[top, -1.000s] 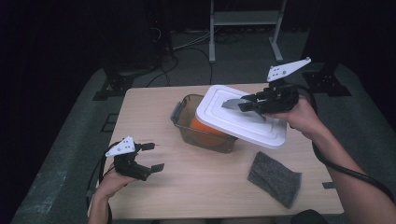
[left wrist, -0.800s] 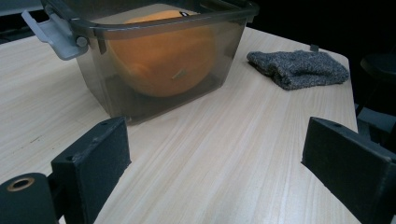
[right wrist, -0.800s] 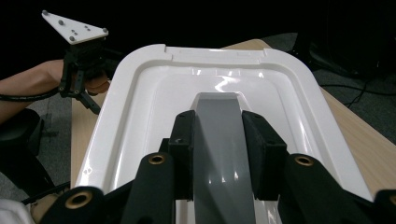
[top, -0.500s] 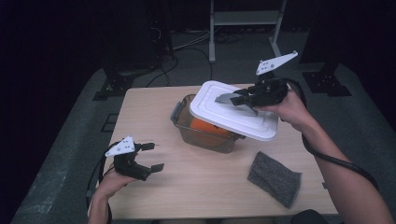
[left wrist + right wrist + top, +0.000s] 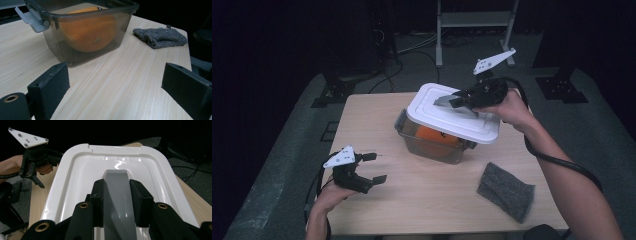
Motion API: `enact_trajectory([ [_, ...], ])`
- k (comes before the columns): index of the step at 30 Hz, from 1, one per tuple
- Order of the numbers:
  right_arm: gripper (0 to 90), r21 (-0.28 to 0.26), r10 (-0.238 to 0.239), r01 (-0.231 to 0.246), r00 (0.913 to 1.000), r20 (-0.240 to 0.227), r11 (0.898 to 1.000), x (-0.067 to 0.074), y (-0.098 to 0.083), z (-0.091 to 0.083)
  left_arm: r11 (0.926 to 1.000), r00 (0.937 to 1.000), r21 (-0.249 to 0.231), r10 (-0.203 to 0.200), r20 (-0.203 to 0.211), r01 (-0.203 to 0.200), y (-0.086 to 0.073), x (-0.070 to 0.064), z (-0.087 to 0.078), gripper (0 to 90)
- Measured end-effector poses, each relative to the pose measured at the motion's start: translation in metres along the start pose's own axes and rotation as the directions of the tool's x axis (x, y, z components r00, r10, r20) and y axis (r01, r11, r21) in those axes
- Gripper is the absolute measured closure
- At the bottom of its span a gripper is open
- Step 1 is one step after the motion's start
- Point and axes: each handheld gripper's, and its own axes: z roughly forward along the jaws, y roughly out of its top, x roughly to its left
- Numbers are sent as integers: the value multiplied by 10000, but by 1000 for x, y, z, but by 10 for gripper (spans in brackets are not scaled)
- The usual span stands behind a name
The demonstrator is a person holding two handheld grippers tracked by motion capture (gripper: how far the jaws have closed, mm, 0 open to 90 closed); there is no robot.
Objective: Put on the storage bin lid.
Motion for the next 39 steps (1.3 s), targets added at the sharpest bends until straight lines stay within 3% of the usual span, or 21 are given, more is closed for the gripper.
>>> enact_trajectory([
  [28, 657, 582, -47, 56, 9999, -157, 9983, -29, -3, 59, 9999, 9999, 127, -60, -91, 61, -3, 0, -3, 69],
  [39, 657, 725, -191, 207, 9996, -225, 9972, -33, -9, 80, 9999, 10000, 100, -61, -79, 61, -3, 0, -4, 69],
])
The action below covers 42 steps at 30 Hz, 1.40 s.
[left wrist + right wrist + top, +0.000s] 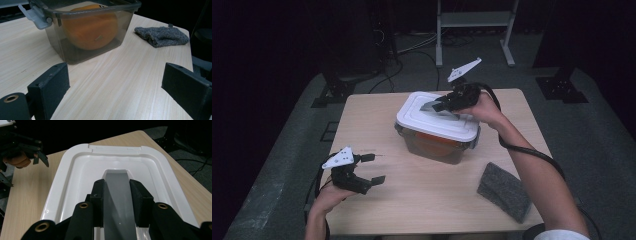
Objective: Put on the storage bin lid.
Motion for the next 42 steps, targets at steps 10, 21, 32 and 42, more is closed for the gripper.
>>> enact_trajectory([
  [10, 657, 134, -3, 4, 10000, -98, 9999, -1, -5, 16, 10000, 10000, -48, -17, -23, 17, 0, -1, -2, 70],
  [21, 657, 121, 16, -15, 9999, -128, 9999, -6, -14, 24, 10000, 10000, -68, -15, -9, 15, 0, -1, -2, 69],
  [32, 657, 90, 68, -67, 9999, -110, 9999, -7, -24, 28, 10000, 10000, -51, -13, 33, 14, 0, -1, 0, 69],
  [42, 655, 138, -75, 78, 9998, -180, 9999, -6, -31, 35, 10000, 9999, -5, -46, 110, 46, 0, -2, 2, 70],
])
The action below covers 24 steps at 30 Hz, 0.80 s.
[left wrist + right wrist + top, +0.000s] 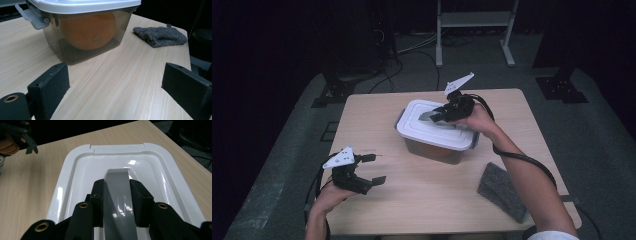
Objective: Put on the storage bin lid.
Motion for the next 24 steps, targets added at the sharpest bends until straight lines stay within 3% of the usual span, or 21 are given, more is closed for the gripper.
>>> enact_trajectory([
  [10, 641, 29, -7, 7, 9999, -133, 10000, 0, -2, 5, 10000, 9998, 77, -51, -169, 52, -3, -2, -5, 69],
  [14, 541, 115, 17, -15, 9998, -222, 9999, 0, -2, 4, 9999, 9998, 108, -62, -192, 64, -4, -2, -5, 70],
  [24, 455, -481, 334, -343, 9993, -184, 9983, 4, -4, -25, 9999, 9999, 126, -37, -111, 38, -4, -1, -3, 70],
])
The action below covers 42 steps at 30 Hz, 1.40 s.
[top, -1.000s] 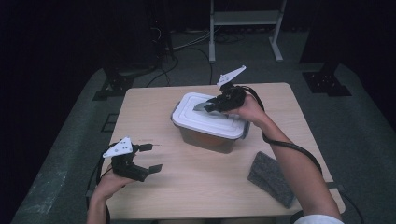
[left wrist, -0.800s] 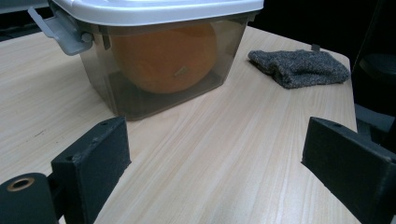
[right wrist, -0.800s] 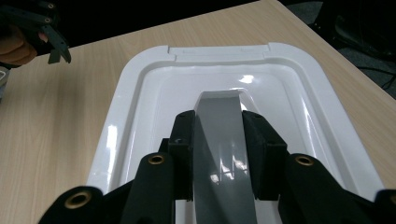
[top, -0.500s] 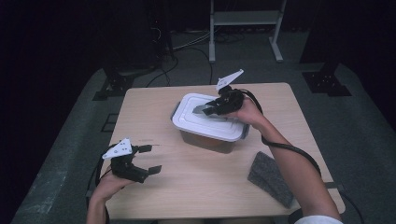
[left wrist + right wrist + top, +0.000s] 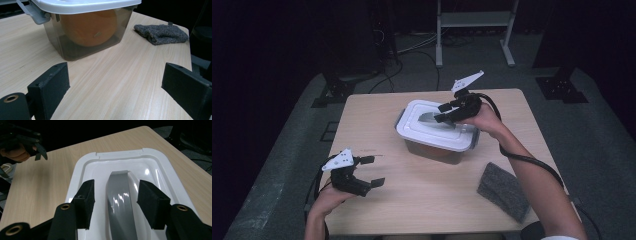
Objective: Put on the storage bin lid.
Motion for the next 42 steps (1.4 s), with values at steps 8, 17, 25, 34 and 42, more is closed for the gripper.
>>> enact_trajectory([
  [8, 434, -273, 59, -57, 10000, 63, 9996, 5, -9, -24, 10000, 10000, -47, -33, 42, 34, 1, 1, 2, 69],
  [17, 418, -488, 219, -210, 9996, 181, 9986, 8, -21, -47, 10000, 10000, -6, -26, 47, 26, 0, 1, 1, 70],
  [25, 405, -513, 315, -303, 9992, 230, 9982, 13, -34, -60, 10000, 10000, 48, -2, 56, 1, 0, 1, 3, 69],
  [34, 391, -669, 446, -424, 9985, 324, 9969, 17, -50, -77, 10000, 10000, 71, -22, 56, 21, 0, 0, 4, 69],
  [42, 376, -720, 600, -567, 9972, 452, 9958, 21, -63, -90, 9999, 10000, 103, -2, 78, 1, -1, 1, 5, 69],
])
